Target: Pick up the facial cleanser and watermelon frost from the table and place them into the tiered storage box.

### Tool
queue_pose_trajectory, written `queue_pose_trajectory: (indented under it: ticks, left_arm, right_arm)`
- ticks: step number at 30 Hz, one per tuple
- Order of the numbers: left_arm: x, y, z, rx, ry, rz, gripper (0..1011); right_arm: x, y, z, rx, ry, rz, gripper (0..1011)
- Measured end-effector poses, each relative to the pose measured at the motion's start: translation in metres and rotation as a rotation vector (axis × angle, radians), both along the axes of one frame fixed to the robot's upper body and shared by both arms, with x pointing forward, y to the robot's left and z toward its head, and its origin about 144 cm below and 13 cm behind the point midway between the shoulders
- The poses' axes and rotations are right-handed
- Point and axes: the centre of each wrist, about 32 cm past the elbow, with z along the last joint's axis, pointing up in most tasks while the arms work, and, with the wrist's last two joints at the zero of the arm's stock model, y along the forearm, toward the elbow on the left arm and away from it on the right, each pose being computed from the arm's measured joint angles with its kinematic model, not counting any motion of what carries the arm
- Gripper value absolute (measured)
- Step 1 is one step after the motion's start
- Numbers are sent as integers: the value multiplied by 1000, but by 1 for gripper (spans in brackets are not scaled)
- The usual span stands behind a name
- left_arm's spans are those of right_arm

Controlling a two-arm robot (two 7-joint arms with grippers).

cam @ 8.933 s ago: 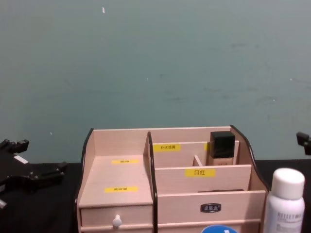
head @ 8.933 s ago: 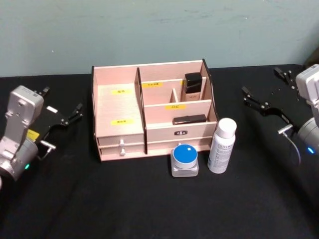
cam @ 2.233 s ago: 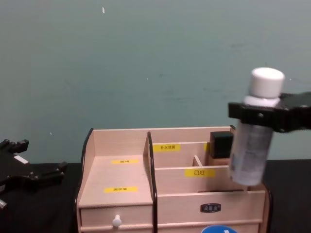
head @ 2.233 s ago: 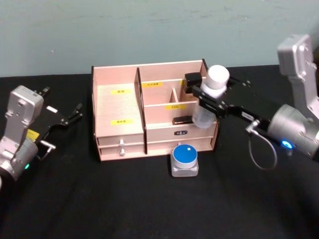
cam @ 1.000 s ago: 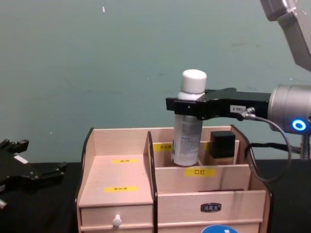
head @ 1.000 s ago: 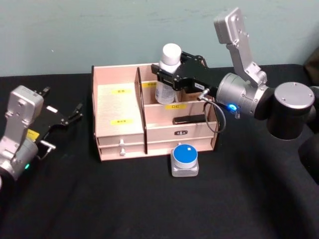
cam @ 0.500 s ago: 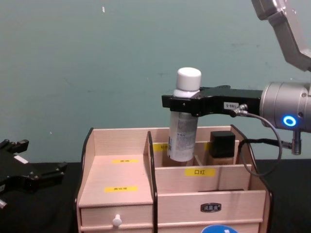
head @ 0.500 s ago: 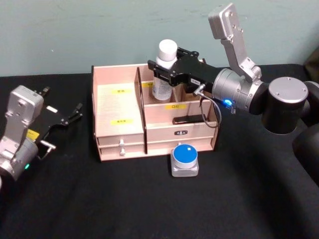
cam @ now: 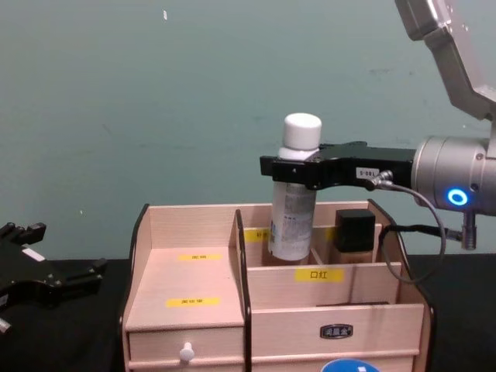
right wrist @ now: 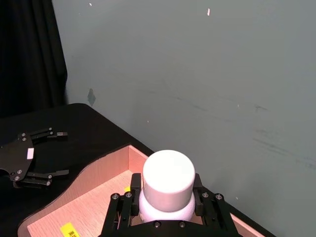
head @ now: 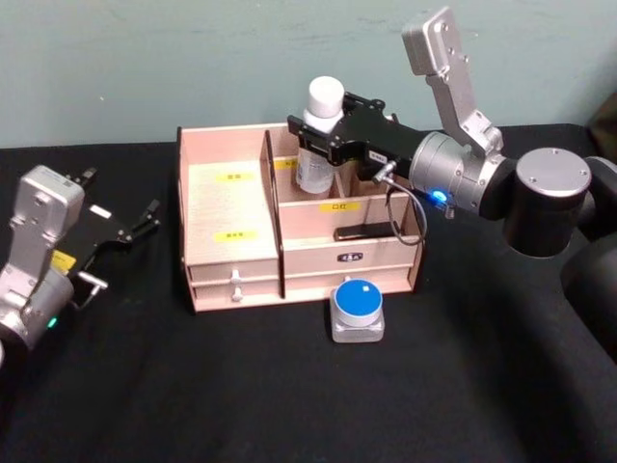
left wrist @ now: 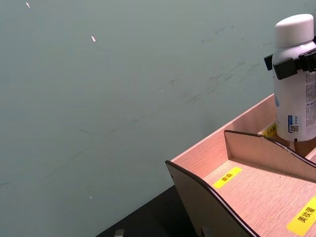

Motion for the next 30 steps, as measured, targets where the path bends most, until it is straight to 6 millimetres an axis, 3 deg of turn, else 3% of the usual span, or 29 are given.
queue_pose_trajectory:
  ticks: [30]
  left_arm:
    - [0, 0, 0, 0, 0, 0, 1010]
  right_arm:
    - [4, 0, -20, 1, 78, 20, 593]
